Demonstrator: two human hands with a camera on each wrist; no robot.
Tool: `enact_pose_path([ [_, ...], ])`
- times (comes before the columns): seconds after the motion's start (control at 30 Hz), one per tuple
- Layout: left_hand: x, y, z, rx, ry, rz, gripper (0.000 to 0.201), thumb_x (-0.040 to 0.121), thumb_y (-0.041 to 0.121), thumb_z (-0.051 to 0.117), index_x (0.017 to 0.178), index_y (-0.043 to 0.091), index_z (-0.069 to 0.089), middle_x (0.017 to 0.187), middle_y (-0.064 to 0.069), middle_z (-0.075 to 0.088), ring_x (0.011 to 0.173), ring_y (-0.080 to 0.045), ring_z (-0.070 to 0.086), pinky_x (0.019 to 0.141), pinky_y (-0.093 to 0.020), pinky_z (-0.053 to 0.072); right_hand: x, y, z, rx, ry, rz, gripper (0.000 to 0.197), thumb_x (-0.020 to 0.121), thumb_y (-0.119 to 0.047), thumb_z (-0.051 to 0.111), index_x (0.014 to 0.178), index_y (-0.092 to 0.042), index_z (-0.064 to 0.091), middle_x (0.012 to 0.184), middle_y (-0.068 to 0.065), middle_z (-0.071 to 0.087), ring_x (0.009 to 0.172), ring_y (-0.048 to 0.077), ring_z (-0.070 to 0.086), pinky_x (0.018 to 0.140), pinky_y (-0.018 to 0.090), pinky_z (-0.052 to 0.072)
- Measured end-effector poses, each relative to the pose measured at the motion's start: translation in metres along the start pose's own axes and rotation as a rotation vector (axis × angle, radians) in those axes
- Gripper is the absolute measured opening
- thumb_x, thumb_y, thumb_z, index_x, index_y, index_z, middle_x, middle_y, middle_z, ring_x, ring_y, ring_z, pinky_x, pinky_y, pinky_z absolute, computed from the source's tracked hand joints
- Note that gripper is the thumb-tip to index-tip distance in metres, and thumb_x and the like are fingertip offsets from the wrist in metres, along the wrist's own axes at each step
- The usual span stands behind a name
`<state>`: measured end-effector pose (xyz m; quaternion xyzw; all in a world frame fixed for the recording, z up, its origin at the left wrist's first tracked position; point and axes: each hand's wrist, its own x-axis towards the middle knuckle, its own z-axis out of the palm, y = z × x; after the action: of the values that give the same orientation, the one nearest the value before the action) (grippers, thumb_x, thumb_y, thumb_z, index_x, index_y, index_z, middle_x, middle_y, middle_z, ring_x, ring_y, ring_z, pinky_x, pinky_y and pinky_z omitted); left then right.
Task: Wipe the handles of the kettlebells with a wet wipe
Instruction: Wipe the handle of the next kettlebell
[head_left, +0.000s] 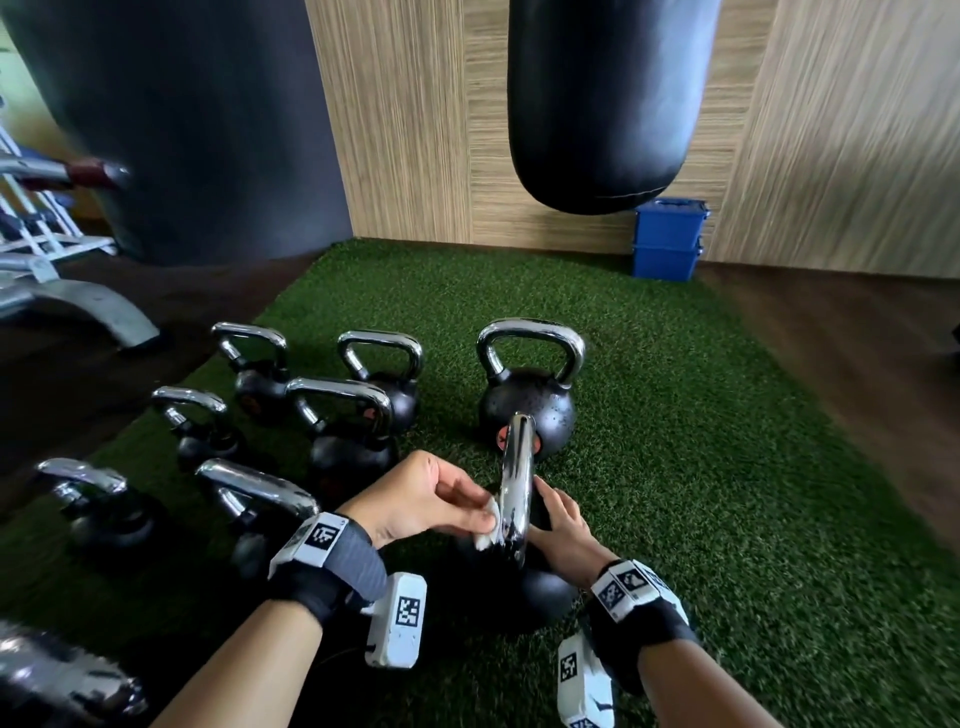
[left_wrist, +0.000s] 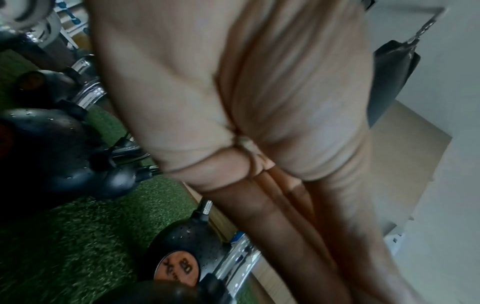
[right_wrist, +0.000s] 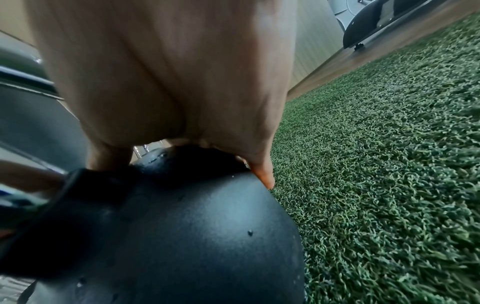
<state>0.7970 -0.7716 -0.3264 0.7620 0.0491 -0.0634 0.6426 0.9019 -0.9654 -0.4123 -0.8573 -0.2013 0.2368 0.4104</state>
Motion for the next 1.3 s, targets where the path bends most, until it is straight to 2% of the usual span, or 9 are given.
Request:
enact_pose_path([
  [0.3,-0.005,-0.019,0.007,0.182,-0.047,0.058,0.019,0.072,-0.002,0.089,0.087,0.008,0.082,0.088,-0.013,0.080,0.078,-0.013,0.073,0.080,-0.025,0.058,0.004,0.005,0.004,-0.016,0.039,-0.010,0.082,0.091,-0.051,0.063,0.157,-0.037,0.017,0.161,0.006,0.017,0.149,0.030,0.016,0.124,0.046,0.016],
  [0.5,-0.002,-0.030,0.012,0.309,0.014,-0.022,0.019,0.073,0.019,0.093,0.087,0.011,0.083,0.085,-0.008,0.081,0.078,-0.009,0.070,0.074,-0.024,0.053,0.000,0.001,0.003,-0.032,0.036,0.005,0.082,0.090,-0.053,0.062,0.158,-0.037,0.018,0.163,0.008,0.016,0.151,0.030,0.016,0.124,0.044,0.016],
  [0.57,-0.001,-0.024,0.006,0.344,0.002,-0.029,0.018,0.075,0.021,0.092,0.090,0.015,0.083,0.087,-0.004,0.081,0.079,-0.007,0.070,0.075,-0.023,0.053,-0.009,-0.008,-0.011,-0.086,-0.040,-0.037,0.079,0.092,-0.049,0.063,0.157,-0.027,0.024,0.159,0.008,0.030,0.148,0.028,0.027,0.122,0.044,0.025],
  [0.63,0.001,-0.013,-0.002,0.316,0.054,0.003,0.020,0.076,0.019,0.090,0.094,0.016,0.083,0.090,-0.002,0.081,0.081,-0.006,0.070,0.077,-0.024,0.055,-0.022,-0.021,-0.032,-0.189,-0.091,-0.086,0.055,0.095,-0.040,0.063,0.145,-0.023,0.047,0.137,0.004,0.059,0.127,0.024,0.057,0.107,0.045,0.046],
  [0.7,0.000,0.002,-0.014,0.194,0.156,0.059,0.021,0.075,0.014,0.088,0.095,0.020,0.083,0.094,0.000,0.081,0.085,-0.006,0.074,0.078,-0.020,0.057,-0.035,-0.038,-0.051,-0.159,0.060,-0.095,0.026,0.097,-0.028,0.063,0.122,-0.022,0.067,0.111,-0.001,0.073,0.094,0.012,0.071,0.085,0.033,0.060],
  [0.8,-0.004,0.027,-0.027,-0.123,0.206,0.105,0.025,0.067,0.011,0.085,0.091,0.018,0.084,0.097,-0.005,0.080,0.090,-0.014,0.076,0.075,-0.020,0.060,-0.055,-0.070,-0.071,0.129,0.429,-0.336,0.015,0.091,-0.009,0.070,0.104,-0.011,0.076,0.097,0.003,0.075,0.071,-0.010,0.065,0.067,0.007,0.053],
  [0.97,-0.002,0.058,-0.019,-0.309,0.207,0.161,0.025,0.067,0.010,0.079,0.091,0.007,0.072,0.085,-0.004,0.077,0.079,-0.012,0.075,0.070,-0.024,0.063,-0.081,-0.116,-0.082,0.100,0.305,-0.575,0.034,0.076,-0.024,0.085,0.108,-0.030,0.078,0.095,-0.013,0.076,0.077,0.001,0.069,0.075,0.015,0.055],
  [1.17,0.003,0.066,0.002,-0.345,0.168,0.207,0.008,0.070,0.014,0.077,0.077,0.015,0.081,0.083,-0.004,0.077,0.077,-0.012,0.075,0.070,-0.023,0.061,-0.078,-0.120,-0.074,0.163,0.427,-0.637,0.038,0.070,-0.018,0.090,0.106,-0.020,0.080,0.098,-0.007,0.077,0.085,0.003,0.072,0.083,0.022,0.057],
  [1.3,0.009,0.059,0.011,-0.323,0.167,0.193,0.019,0.069,0.026,0.081,0.085,0.016,0.084,0.089,-0.004,0.080,0.083,-0.013,0.075,0.074,-0.023,0.061,-0.076,-0.111,-0.068,0.220,0.457,-0.566,0.037,0.069,-0.021,0.091,0.104,-0.019,0.080,0.096,-0.008,0.077,0.083,0.000,0.072,0.082,0.022,0.058],
])
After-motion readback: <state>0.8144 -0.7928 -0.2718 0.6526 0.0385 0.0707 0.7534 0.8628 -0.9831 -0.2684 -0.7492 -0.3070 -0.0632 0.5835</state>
